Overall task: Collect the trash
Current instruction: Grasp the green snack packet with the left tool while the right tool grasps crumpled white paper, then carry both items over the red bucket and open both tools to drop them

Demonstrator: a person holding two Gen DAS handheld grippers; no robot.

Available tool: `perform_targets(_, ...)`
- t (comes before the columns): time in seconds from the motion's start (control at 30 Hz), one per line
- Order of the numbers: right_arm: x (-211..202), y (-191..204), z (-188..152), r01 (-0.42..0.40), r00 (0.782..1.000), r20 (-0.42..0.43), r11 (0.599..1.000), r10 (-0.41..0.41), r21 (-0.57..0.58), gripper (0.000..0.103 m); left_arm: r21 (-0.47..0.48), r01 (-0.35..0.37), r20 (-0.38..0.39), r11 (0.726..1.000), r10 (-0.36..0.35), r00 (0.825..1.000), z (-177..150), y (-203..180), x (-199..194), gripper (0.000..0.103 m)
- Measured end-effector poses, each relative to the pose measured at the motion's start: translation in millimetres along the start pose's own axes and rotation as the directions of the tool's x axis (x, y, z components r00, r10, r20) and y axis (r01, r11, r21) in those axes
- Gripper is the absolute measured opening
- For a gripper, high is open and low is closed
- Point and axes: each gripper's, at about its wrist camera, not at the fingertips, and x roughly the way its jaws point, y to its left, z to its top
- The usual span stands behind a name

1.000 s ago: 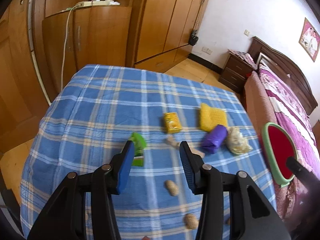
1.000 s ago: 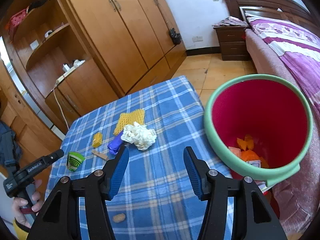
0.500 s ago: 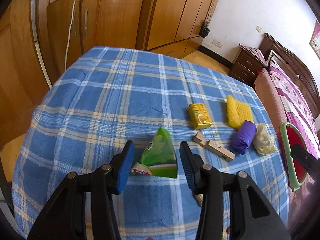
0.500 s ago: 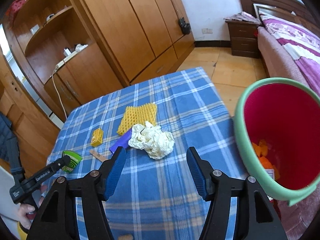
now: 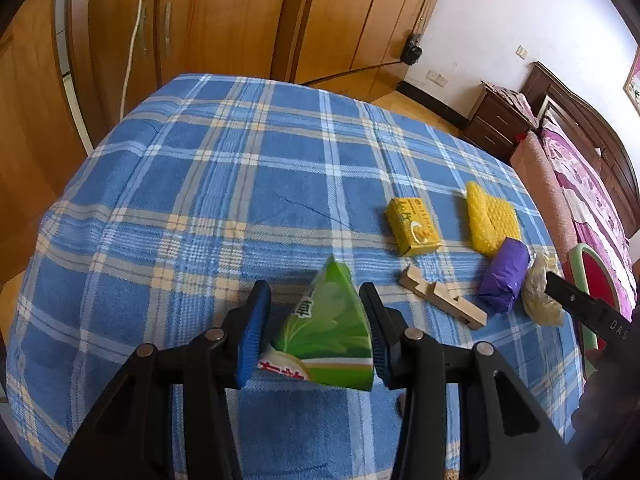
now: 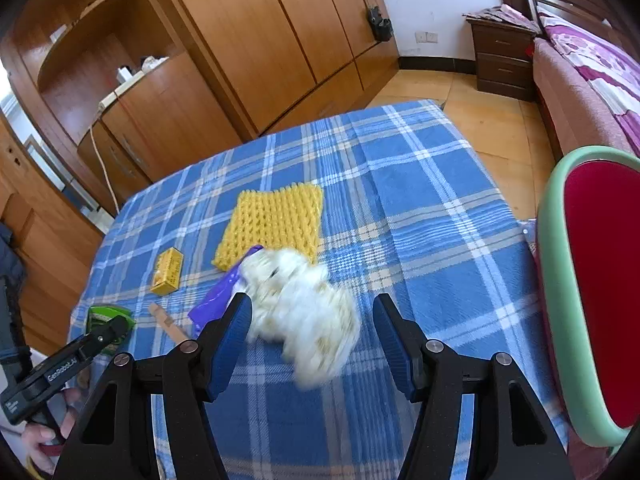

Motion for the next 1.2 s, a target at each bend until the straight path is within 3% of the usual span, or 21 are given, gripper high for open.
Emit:
perform_targets(0.13,9.3,-1.3,-1.2,-0.007,1.000,-0.021,1.000,0.008,0.010,0.064,-0.019,-0.004,0.001,1.000,0.004,1.000,0.4,1.5,-0.1,0.043)
perform_targets(0.3,6.6,-0.8,-5.1,-0.026,0.999,-0.019,1.000,0.026,0.008,0.036,-0.002,-0.006,0.020,1.000,0.007,1.000,-3.0,-1.9,-4.0,0.040)
perform_targets(0.47,-2.1,2.1,-10.1,-0.042,0.999,-0.002,0.999,0.042,-0.004,0.024,0.021,0.011,0.035,1.000,-0.012,0.999,-6.2,-10.5,-12.9,0.032)
perform_targets(0.6,-16.5,3.1,-12.6,-0.057,0.998,0.025,0.998,0.057,-0.002,0.023,0.036,0.031,0.056,0.999,-0.033,0.998,-7.6,-18.7,-25.9,0.022)
perform_targets(1.2,-105.3,-9.4,-32.1,-0.081,0.981,0.179,0.996,0.071,0.047,0.023,0.150,0.131,0.123,0.980,-0.150,0.981,-20.5,-75.1,-84.7,0.021)
